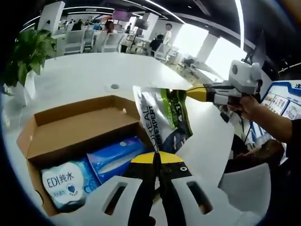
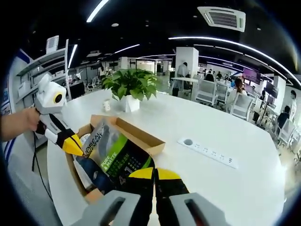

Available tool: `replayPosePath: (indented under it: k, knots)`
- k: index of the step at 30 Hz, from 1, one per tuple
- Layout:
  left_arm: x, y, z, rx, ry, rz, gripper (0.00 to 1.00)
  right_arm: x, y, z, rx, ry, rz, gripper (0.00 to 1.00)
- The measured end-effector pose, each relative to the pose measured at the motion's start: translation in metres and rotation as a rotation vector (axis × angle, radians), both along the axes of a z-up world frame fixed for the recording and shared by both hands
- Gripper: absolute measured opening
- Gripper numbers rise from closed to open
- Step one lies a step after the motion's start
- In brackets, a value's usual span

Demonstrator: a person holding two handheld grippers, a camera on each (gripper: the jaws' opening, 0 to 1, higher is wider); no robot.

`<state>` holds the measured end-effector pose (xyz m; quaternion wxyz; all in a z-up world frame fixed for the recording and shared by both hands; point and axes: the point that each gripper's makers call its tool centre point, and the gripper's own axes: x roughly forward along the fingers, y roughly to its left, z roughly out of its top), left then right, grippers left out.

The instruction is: Operate the shoe box by opening the lid, removing the specified soft item, and placing it in the target area until the item is outside and the box remains undamaged.

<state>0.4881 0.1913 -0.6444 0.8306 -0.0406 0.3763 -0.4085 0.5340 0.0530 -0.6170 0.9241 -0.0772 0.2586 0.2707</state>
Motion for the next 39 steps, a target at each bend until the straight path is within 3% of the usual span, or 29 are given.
replayPosePath:
  k: [15,39]
  knots:
    - [-0.002,-0.030,-0.011,-0.003,0.029,-0.029,0.00,0.006,-0.029,-0.023,-0.023,0.041,-0.038,0.00]
    - [-0.005,-0.059,-0.028,0.030,0.049,-0.060,0.00,0.011,-0.053,-0.069,-0.067,0.129,-0.076,0.00]
